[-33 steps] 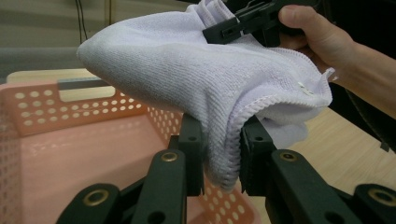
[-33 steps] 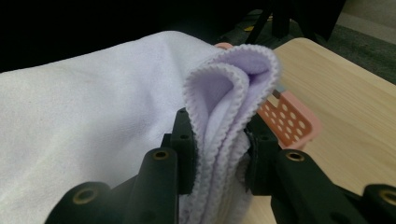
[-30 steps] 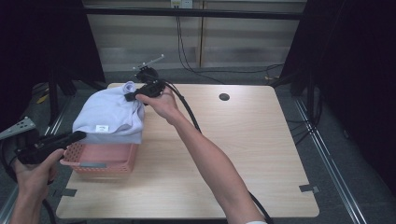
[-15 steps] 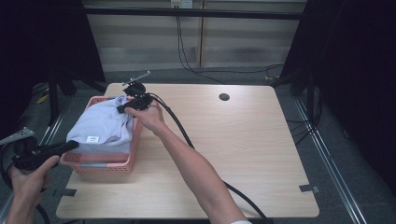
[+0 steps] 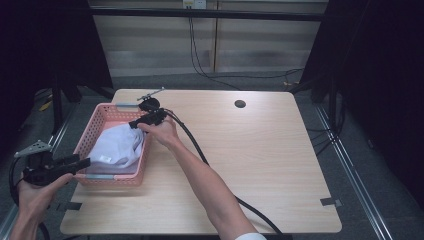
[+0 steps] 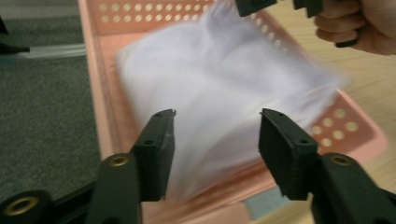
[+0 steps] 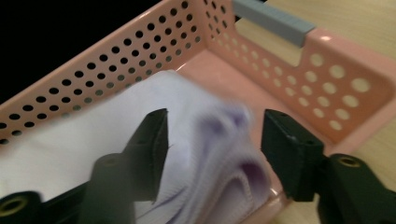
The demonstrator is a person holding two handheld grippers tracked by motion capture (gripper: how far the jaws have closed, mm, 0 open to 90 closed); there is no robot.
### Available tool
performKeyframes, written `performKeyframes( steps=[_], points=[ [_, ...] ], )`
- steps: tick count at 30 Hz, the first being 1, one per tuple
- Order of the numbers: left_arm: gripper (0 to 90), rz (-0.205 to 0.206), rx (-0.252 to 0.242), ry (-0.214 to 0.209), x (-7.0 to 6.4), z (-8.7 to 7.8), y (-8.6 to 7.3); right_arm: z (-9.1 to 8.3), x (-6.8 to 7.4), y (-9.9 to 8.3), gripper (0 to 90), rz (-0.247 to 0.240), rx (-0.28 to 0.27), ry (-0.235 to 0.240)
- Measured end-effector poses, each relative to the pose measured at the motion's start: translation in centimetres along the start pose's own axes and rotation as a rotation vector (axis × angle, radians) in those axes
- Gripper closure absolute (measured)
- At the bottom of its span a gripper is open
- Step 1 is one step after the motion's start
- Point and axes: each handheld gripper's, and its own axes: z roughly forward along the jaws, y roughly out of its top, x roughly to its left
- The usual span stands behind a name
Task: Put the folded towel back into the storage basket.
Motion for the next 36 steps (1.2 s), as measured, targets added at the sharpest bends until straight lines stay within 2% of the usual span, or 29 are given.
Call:
performKeyframes(
  steps=[1, 3, 4, 7, 8, 10, 13, 16, 17, 21, 24, 27, 32, 33, 34, 35, 36],
  points=[
    [41.8, 0.007, -0.006, 0.011, -0.4, -0.1, 0.2, -0.4, -0.2, 0.2, 35.6, -0.003, -0.007, -0.003],
    [40.4, 0.011, -0.025, -0.001, -1.0, -0.4, 0.7, -1.2, -0.4, 0.5, 35.7, -0.016, -0.032, -0.013],
    [40.4, 0.019, -0.025, -0.01, -1.4, -0.4, 1.0, -1.5, -0.6, 0.6, 35.8, -0.015, -0.038, 0.005],
    [41.5, 0.02, -0.03, -0.02, -2.1, 0.0, 1.4, -2.4, -0.6, 0.6, 36.2, -0.035, -0.046, 0.01],
    [42.5, 0.019, -0.033, -0.029, -2.5, 0.2, 1.5, -3.7, -0.6, 0.4, 36.5, -0.065, -0.047, 0.018],
    [42.5, 0.012, -0.033, -0.039, -3.4, 1.1, 1.6, -4.8, -0.7, 0.1, 36.9, -0.076, -0.055, 0.046],
    [42.4, 0.016, -0.015, -0.052, -4.6, 2.4, 1.9, -6.8, -1.0, -0.8, 37.4, -0.104, -0.067, 0.052],
    [41.1, 0.033, -0.018, -0.061, -5.8, 3.3, 2.3, -8.8, -1.9, -1.9, 38.1, -0.092, -0.105, 0.055],
    [40.3, 0.027, -0.024, -0.066, -6.2, 3.5, 2.4, -9.6, -2.3, -2.3, 38.6, -0.091, -0.11, 0.049],
    [39.2, 0.055, -0.025, -0.082, -8.3, 4.8, 2.7, -12.6, -2.7, -3.9, 38.9, -0.116, -0.13, 0.033],
    [38.1, 0.077, -0.029, -0.121, -9.9, 5.9, 2.8, -14.5, -3.0, -5.2, 39.2, -0.13, -0.137, 0.014],
    [36.6, 0.105, -0.02, -0.143, -11.3, 6.9, 2.8, -16.6, -3.6, -6.9, 36.7, -0.128, -0.147, -0.006],
    [35.5, 0.112, -0.002, -0.144, -13.7, 8.3, 2.6, -20.0, -4.5, -10.2, 36.0, -0.121, -0.143, -0.031],
    [35.5, 0.1, 0.002, -0.142, -14.1, 8.6, 2.5, -21.0, -4.8, -11.1, 35.9, -0.12, -0.15, -0.043],
    [35.5, 0.077, 0.009, -0.159, -14.5, 8.9, 2.5, -21.8, -5.0, -11.9, 35.9, -0.112, -0.157, -0.048],
    [35.5, 0.076, 0.026, -0.16, -14.9, 9.2, 2.4, -22.4, -5.1, -12.7, 36.0, -0.11, -0.159, -0.057],
    [35.7, 0.102, 0.042, -0.139, -15.6, 9.4, 2.3, -23.1, -5.2, -13.5, 35.9, -0.1, -0.163, -0.066]
  ],
)
